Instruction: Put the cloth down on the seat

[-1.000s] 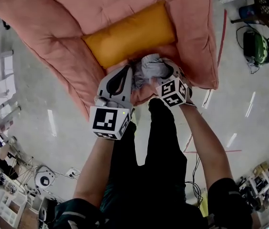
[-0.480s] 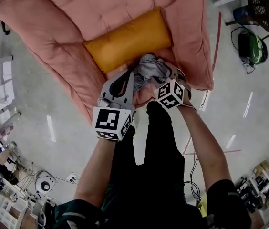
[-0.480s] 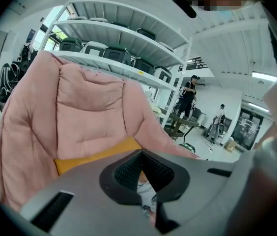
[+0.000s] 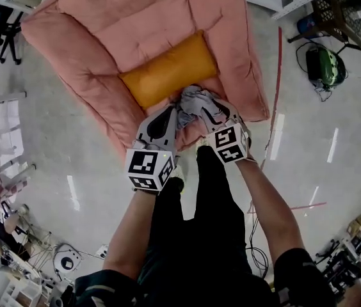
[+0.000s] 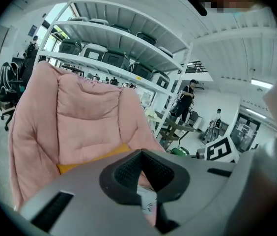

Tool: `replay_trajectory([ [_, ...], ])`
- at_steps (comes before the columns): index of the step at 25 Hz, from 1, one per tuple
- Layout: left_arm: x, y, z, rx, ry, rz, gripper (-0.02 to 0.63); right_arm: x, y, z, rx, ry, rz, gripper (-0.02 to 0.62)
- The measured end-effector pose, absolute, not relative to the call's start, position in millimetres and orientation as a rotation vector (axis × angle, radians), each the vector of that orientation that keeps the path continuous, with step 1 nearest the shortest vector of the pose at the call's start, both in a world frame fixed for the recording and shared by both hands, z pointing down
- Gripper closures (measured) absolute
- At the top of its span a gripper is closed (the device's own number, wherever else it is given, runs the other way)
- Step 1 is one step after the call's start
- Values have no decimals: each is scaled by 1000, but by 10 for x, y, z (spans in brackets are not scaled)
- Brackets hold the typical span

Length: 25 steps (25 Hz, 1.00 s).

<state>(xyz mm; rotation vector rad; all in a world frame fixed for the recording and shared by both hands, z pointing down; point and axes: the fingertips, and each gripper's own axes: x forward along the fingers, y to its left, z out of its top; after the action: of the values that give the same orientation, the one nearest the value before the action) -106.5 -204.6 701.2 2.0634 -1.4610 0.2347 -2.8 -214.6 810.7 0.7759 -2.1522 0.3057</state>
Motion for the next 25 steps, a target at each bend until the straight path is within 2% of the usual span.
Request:
replay_trajectory([
  [7, -940, -1964, 6239, 2098, -1427, 187, 601, 52, -2218, 6839, 1056, -2317, 506, 551],
  [14, -847, -1770, 5434, 2141, -1429, 158, 601, 196, -2067, 5726, 1216, -2415, 491, 571],
  [25, -1068, -1620, 4264, 2214, -1538, 157, 601, 225, -1864, 4509, 1305, -2535, 384, 580],
])
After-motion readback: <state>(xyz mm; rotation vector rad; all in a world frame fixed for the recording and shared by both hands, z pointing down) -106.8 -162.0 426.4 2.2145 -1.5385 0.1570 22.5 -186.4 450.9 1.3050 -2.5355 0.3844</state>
